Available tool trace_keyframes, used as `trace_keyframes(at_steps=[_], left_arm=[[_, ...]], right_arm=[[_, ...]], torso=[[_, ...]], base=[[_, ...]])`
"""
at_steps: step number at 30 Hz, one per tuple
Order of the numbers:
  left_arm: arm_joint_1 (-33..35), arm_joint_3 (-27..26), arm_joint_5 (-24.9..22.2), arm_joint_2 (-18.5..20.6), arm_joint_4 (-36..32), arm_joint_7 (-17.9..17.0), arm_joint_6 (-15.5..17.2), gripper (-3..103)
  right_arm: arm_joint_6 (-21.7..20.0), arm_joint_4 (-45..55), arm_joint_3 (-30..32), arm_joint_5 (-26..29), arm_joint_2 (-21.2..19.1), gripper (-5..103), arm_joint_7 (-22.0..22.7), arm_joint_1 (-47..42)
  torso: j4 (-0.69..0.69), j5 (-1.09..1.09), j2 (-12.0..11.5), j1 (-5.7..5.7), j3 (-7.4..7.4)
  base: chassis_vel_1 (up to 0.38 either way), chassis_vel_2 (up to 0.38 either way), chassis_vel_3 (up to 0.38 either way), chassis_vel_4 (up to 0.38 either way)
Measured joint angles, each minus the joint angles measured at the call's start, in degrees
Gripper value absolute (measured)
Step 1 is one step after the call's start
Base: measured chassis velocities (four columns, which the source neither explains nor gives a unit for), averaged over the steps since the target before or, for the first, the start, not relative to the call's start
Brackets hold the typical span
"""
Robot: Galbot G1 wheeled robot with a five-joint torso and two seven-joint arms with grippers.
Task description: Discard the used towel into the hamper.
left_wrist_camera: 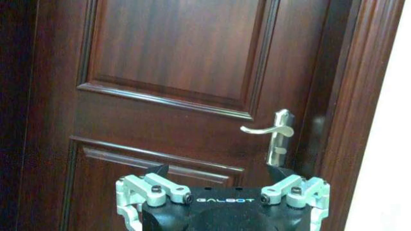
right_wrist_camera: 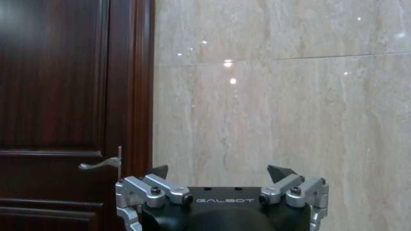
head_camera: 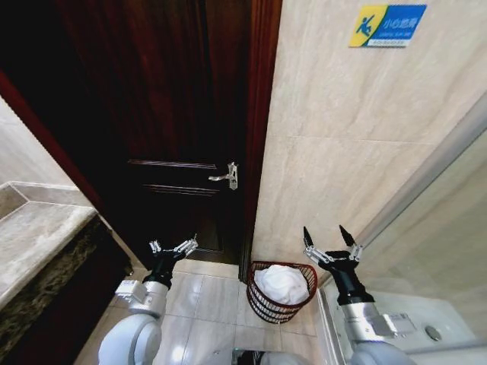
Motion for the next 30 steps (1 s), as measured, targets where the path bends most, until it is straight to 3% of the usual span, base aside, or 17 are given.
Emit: trace_keyframes(at_steps=[13,30], left_arm=[[0.0,-0.01,0.0,0.01,0.0,0.0,0.0,100],[0.0,0.01,0.0,-0.01,0.0,-0.01,0.0,100]], right_arm=[[0.0,0.0,-0.01,0.0,0.01,100,0.0,0.0],[0.0,0.0,0.01,0.0,0.0,100,0.0,0.0]], torso=[[0.0,-0.02,0.0,0.01,0.0],[0.0,0.01,0.0,0.01,0.0]], base=[[0.088,0.084,-0.084,-0.093],[0.0,0.0,0.0,0.0]])
